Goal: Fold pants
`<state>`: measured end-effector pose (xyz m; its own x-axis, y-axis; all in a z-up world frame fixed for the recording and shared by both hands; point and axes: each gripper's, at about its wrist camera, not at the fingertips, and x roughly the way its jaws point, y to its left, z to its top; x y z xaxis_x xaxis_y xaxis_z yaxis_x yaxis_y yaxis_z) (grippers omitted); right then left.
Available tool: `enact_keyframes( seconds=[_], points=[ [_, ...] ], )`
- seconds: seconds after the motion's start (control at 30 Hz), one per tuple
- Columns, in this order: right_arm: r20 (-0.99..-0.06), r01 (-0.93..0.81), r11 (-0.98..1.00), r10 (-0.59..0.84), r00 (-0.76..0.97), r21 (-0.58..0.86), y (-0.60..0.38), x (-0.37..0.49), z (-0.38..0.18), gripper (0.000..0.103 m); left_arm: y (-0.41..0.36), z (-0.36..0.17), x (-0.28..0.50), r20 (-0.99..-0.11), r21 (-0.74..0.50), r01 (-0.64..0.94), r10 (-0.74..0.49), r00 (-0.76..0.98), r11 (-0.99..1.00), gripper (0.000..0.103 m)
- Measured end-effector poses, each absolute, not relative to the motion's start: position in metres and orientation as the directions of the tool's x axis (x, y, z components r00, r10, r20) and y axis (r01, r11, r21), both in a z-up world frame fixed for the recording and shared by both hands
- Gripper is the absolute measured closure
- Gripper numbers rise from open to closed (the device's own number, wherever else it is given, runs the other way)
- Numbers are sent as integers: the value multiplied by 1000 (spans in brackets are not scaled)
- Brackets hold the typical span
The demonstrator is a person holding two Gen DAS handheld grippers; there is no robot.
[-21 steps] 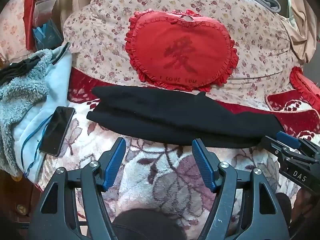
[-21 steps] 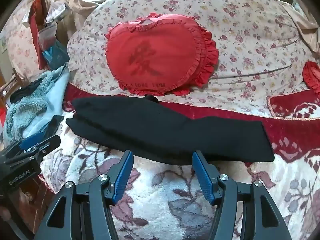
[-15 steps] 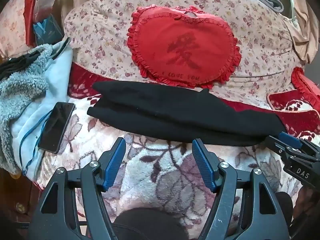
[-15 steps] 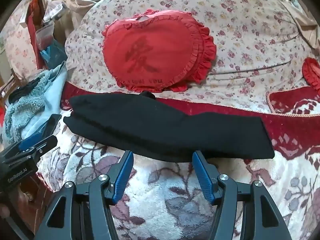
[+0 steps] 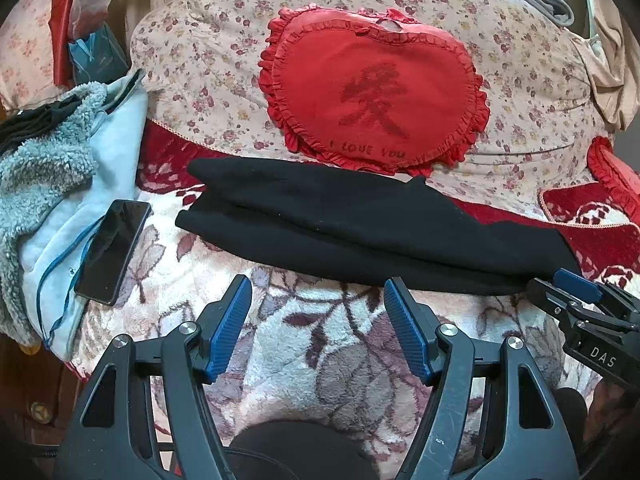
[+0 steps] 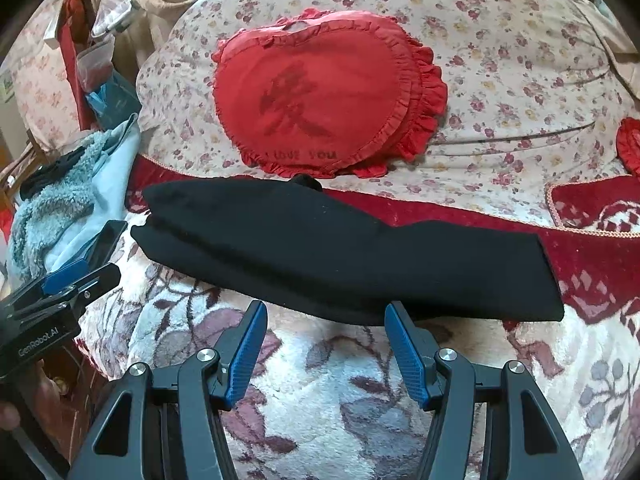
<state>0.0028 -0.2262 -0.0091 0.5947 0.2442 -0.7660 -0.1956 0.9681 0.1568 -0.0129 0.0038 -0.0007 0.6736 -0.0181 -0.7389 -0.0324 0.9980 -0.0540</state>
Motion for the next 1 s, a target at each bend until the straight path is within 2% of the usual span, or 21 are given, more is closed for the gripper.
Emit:
enact_keyframes(
  seconds=[0.3,1.0],
  points=[
    [-785,-207,972,216,580,115,-219,8,-17,44,8,-7,-7,-748,-55,-44,-12,664,998,34],
    [-794,-228,965,238,560,129,-206,21,-34,44,13,-23,5,-773,-55,-58,-5,635,997,34]
  ],
)
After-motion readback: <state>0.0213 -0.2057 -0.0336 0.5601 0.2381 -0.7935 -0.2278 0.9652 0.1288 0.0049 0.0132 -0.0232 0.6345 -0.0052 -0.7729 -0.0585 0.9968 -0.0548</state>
